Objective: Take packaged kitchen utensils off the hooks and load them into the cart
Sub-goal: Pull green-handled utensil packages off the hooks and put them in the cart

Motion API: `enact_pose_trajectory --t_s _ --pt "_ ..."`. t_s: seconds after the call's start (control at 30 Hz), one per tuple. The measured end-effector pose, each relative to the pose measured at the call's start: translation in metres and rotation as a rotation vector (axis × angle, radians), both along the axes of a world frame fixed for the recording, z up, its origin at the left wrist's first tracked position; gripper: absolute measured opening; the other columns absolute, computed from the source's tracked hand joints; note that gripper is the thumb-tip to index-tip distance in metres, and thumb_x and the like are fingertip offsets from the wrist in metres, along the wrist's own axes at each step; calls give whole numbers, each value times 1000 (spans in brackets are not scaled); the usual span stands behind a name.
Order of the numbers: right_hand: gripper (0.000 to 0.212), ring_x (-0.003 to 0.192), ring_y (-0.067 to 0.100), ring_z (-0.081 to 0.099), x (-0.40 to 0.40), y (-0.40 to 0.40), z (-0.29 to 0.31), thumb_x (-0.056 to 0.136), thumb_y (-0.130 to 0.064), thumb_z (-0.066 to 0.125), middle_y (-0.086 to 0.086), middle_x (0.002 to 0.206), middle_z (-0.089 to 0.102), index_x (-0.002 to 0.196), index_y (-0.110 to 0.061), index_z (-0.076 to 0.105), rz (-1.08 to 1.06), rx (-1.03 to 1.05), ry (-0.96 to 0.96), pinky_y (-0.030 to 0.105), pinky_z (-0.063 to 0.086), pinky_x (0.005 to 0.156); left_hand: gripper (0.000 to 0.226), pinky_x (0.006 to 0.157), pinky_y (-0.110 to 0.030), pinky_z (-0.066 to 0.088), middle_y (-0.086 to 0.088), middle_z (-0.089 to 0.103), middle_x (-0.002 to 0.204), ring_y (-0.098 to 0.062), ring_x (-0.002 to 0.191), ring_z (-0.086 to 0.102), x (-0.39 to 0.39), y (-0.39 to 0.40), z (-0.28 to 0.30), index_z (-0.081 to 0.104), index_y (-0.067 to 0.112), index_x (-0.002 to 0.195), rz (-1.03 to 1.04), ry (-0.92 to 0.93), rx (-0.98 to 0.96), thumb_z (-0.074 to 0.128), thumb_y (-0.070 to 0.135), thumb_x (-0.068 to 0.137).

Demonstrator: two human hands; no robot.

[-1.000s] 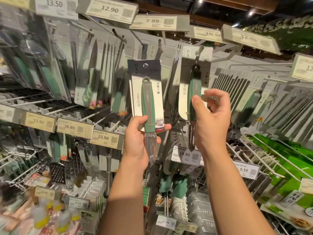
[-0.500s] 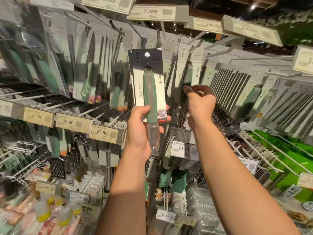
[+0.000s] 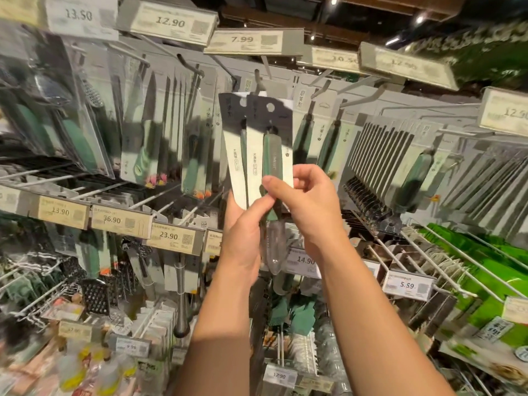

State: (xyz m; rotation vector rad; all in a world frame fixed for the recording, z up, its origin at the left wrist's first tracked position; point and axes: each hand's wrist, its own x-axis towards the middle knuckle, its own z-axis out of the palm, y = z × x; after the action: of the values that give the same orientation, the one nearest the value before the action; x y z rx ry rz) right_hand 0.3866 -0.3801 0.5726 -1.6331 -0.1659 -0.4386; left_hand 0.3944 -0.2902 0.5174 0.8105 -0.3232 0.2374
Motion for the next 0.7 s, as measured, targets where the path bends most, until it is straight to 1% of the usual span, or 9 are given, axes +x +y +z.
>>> enact_pose_trajectory --t_s 0.03,0.1,0.13,0.2,0.23,0.27,0.4,0.57,0.7 --pt "41 82 16 74 0 -2 0 79 -19 86 2 93 73 110 -13 59 -3 2 0 41 62 77 51 99 -48 57 -9 74 127 -28 118 71 1 1 -1 55 16 143 1 1 0 63 7 93" --pt "41 82 25 76 -3 -5 -1 84 -17 82 10 101 74 113 -14 54 -6 38 -5 49 63 75 41 64 -36 58 -7 75 95 -20 79 72 1 6 0 57 8 132 0 101 -64 64 12 92" --pt "41 81 26 77 -4 -7 -2 86 -16 81 11 102 75 115 -15 52 -8 52 -16 50 63 73 39 50 -31 48 -6 67 81 -16 61 62 1 8 0 56 6 126 -14 152 -103 65 17 90" --pt "41 84 26 77 -7 -10 -5 87 -14 79 8 103 76 117 -17 52 -28 24 -68 52 63 75 23 39 -26 37 -2 58 70 -14 51 48 1 12 1 55 11 113 -11 187 -106 62 18 93" --pt "41 86 24 77 -9 -11 -7 87 -12 79 7 104 76 118 -17 52 -32 4 -99 51 63 75 10 38 -25 37 0 57 68 -14 50 47 0 13 2 55 15 107 -3 185 -87 59 15 98" --pt "41 88 22 77 -11 -12 -8 87 -9 78 6 104 75 119 -16 53 -34 -3 -130 48 64 75 6 38 -25 37 1 57 67 -15 51 47 -1 13 3 54 18 103 10 184 -76 55 12 102" --pt "42 92 19 76 -17 -17 -12 86 0 76 6 105 74 119 -12 53 -98 92 -216 39 64 73 11 41 -25 39 -2 58 79 -13 54 52 -5 18 3 56 20 111 10 205 -72 55 11 104" --pt "42 95 19 75 -15 -26 -4 84 -8 80 4 109 73 122 -13 62 -241 165 -300 37 64 75 24 49 -27 49 3 68 85 -12 67 59 -7 20 4 63 29 118 40 194 -28 59 10 104" --pt "42 93 13 75 -6 -29 3 84 -12 82 0 105 76 123 -15 67 -286 164 -294 30 62 76 25 48 -25 49 7 71 80 -11 66 60 -9 20 8 65 27 120 13 199 -56 59 9 104"
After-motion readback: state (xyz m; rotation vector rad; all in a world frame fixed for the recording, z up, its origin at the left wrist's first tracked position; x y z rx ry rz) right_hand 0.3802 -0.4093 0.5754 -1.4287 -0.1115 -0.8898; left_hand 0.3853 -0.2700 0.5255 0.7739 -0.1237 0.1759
